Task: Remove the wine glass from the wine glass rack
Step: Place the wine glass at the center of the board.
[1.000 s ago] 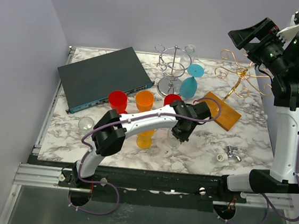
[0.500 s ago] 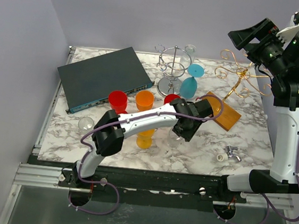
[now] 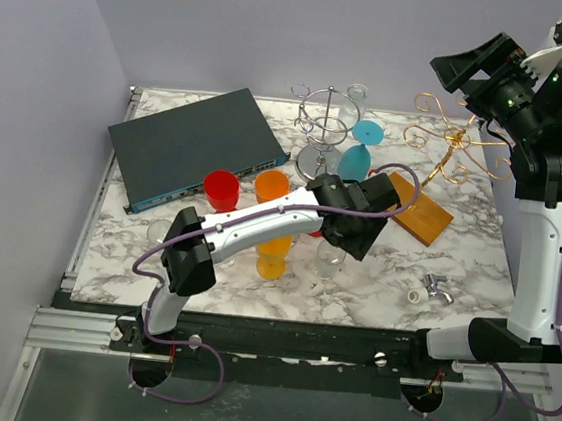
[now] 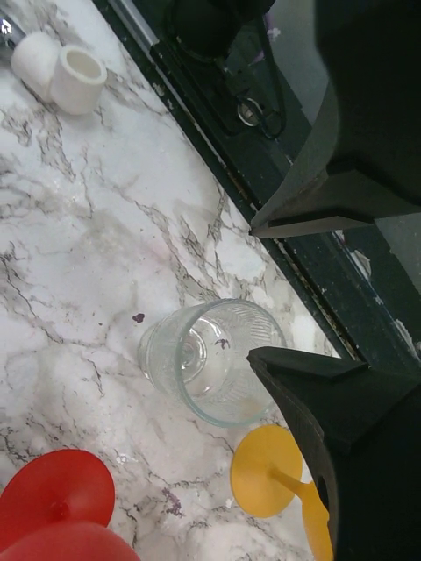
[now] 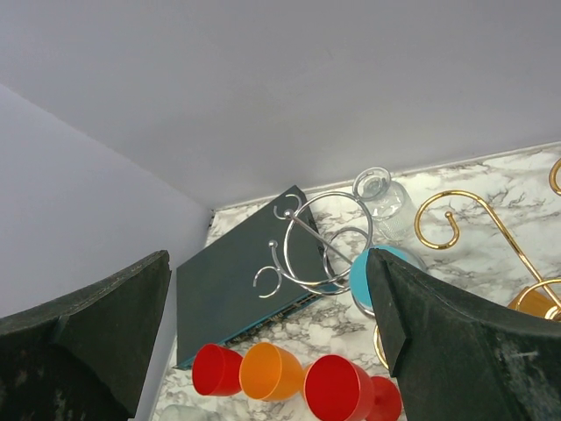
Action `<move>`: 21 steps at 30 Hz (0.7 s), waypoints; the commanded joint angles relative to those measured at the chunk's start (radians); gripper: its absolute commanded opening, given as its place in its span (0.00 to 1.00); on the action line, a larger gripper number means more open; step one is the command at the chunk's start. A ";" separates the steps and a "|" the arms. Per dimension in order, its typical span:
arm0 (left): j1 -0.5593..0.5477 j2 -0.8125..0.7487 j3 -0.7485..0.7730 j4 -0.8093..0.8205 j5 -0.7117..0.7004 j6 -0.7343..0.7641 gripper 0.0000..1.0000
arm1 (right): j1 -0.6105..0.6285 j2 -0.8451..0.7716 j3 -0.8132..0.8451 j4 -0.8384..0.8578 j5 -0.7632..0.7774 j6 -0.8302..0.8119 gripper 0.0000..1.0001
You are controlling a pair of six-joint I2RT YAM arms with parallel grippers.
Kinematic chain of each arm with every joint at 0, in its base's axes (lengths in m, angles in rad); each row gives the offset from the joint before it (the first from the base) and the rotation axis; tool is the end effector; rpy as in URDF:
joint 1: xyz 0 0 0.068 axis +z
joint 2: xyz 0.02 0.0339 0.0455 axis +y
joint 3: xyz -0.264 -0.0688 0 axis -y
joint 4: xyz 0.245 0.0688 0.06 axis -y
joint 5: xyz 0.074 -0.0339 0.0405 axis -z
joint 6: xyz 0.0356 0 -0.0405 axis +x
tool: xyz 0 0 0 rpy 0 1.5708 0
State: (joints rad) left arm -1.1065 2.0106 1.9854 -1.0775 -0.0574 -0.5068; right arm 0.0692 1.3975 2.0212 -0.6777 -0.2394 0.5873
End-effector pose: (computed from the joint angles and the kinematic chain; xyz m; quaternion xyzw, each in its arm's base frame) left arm 0.1936 -0.3820 0.3084 0.2808 0.9309 -0.1481 0.1806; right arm 0.2456 0.0255 0.5595 0.1052 0.7177 0.3022 0.6184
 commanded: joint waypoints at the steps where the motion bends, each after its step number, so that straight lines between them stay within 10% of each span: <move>1: -0.004 -0.087 0.058 -0.028 0.011 0.016 0.60 | -0.002 0.028 0.046 -0.009 0.013 -0.026 1.00; 11: 0.079 -0.185 0.195 -0.036 0.034 -0.016 0.61 | -0.003 0.116 0.144 -0.031 -0.139 -0.025 1.00; 21: 0.465 -0.321 0.111 0.146 0.112 -0.154 0.57 | 0.008 0.182 0.135 -0.050 -0.262 -0.003 1.00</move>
State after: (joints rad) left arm -0.7696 1.7561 2.1494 -1.0279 -0.0086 -0.5812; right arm 0.0692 1.5700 2.1643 -0.7017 -0.4286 0.5777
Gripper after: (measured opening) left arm 0.581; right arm 0.998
